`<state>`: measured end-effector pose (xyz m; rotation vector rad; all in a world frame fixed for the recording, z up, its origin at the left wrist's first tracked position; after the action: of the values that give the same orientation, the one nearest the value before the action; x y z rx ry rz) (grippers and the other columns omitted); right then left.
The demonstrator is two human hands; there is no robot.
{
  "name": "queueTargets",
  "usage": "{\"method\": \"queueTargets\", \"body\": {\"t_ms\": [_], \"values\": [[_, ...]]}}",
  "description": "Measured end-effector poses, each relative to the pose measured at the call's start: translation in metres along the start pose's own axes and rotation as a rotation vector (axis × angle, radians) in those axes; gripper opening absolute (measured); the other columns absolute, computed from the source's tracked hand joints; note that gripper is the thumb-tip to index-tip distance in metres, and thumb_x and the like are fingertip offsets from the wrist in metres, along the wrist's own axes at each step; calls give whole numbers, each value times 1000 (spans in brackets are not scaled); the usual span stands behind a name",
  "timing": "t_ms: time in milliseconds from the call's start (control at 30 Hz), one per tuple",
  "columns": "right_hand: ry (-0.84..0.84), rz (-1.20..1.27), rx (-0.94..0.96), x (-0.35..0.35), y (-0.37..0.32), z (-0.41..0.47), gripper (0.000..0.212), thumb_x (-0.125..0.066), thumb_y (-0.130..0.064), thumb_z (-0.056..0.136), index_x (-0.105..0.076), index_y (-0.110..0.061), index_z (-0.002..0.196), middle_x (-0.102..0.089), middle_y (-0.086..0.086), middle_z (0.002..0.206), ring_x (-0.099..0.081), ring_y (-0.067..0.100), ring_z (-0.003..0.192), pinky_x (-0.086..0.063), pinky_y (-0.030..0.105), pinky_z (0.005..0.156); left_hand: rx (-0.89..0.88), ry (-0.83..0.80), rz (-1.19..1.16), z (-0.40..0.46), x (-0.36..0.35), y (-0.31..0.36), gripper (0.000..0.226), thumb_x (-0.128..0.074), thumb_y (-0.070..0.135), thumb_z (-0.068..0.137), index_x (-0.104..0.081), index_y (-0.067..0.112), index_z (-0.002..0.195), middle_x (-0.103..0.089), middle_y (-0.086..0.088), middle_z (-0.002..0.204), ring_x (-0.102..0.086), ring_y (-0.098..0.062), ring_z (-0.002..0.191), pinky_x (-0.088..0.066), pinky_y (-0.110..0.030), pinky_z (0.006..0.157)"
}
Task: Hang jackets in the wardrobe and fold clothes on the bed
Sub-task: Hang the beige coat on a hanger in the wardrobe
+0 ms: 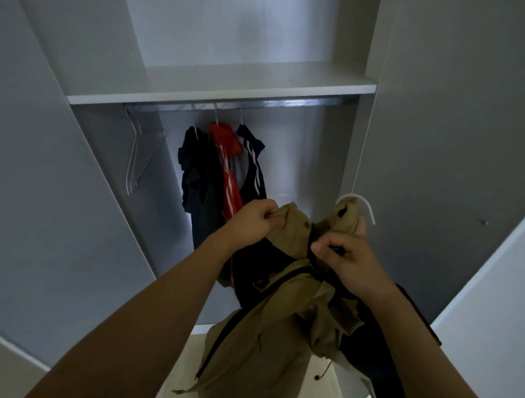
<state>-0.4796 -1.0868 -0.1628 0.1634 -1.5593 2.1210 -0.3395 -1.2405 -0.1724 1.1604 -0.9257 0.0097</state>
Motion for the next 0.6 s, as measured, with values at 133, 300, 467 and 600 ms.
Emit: {"method": "queueTargets", "body": {"t_ms": [133, 300, 467, 600], "values": [[-51, 115, -38, 4, -1, 2, 22, -67, -11, 88, -67, -18, 67, -58, 13, 97, -55, 11, 81, -41, 11, 73, -67, 138, 20, -4, -7, 21, 24, -67, 17, 88, -49, 14, 71, -47, 5, 63, -40, 2, 52, -34, -16, 50], [27, 275, -32, 16, -9, 5, 26, -66, -13, 88, -72, -26, 66, -66, -9, 66, -60, 3, 67, -47, 12, 64, -92, 190, 4, -2, -4, 52, 17, -70, 16, 83, -58, 9, 74, -57, 2, 68, -50, -6, 60, -43, -21, 56], [144, 320, -72, 26, -3, 10, 23, -67, -18, 88, -75, -31, 70, -72, -7, 73, -66, 5, 70, -50, 15, 63, -99, 50, -112, -8, 0, 74, 12, -72, 8, 81, -65, 17, 76, -69, -1, 74, -63, -7, 65, -55, -29, 65], [184, 314, -70, 27, 3, 9, 26, -68, -16, 87, -74, -31, 67, -70, -8, 69, -63, 4, 67, -50, 15, 62, -84, -25, -59, -19, 8, 73, 18, -69, 17, 87, -66, 15, 104, -68, 2, 101, -65, -13, 92, -54, -24, 83]]}}
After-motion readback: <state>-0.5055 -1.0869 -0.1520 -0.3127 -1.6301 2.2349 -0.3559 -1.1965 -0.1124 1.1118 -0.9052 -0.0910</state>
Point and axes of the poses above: each hand's wrist, its own z-axis towards the middle knuckle, its own x-axis out of the back of the hand, y = z × x, the point moved 5 cm from there along z, towards the middle knuckle
